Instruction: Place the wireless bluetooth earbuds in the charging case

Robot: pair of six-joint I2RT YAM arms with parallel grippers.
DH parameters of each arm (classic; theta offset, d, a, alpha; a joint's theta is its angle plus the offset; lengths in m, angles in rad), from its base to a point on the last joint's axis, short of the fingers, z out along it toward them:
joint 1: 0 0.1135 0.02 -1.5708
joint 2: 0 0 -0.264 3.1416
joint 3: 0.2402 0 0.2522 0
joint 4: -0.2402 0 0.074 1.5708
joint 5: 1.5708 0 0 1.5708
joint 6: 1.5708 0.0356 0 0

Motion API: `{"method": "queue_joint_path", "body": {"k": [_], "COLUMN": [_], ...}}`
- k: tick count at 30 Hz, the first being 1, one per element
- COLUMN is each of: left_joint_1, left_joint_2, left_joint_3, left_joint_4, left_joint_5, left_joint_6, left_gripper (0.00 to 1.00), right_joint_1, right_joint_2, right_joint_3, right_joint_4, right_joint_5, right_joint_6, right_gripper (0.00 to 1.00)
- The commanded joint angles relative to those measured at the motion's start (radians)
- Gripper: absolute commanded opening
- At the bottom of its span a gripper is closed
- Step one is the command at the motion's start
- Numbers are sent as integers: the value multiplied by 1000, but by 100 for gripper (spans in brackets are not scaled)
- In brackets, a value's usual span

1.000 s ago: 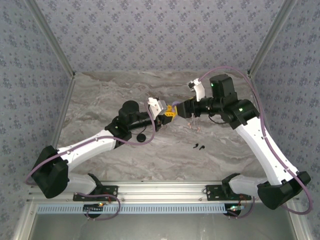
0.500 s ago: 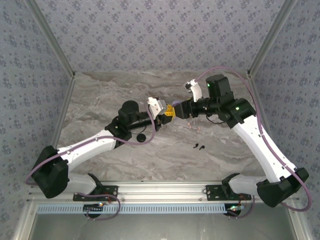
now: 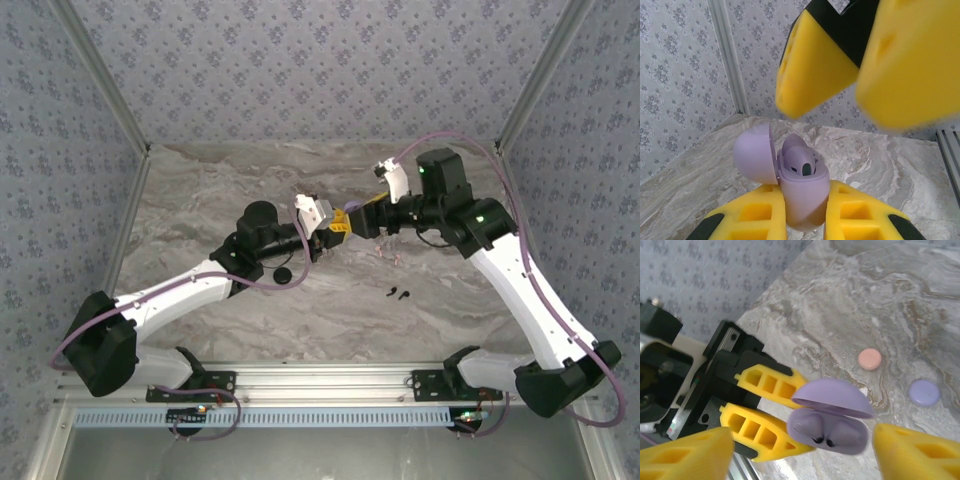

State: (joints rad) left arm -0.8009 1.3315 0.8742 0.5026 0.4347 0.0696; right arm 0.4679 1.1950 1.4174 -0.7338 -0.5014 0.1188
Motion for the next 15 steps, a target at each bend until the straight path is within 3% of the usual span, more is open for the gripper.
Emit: {"method": "queue_joint_path", "body": {"k": [1,6,15], "left_joint_1": [-5,-6,-6], "left_joint_2": [-14,-21,-16], "left_joint_3": [-14,-15,-10], "left_joint_4": [73,112,109], "left_joint_5": [40,106,127], "left_joint_6": [-35,-76,-85], "left_gripper": [0,0,0], "right_joint_1": [-51,-145,-91], "right_joint_2": [-84,-87,-7], "right_joint_3": [-35,-152,-160], "right_joint_4": [28,170,290], "right_joint_5": [0,-220,-394], "right_joint_6": [-16,51,85], "right_gripper": [97,100,100]}}
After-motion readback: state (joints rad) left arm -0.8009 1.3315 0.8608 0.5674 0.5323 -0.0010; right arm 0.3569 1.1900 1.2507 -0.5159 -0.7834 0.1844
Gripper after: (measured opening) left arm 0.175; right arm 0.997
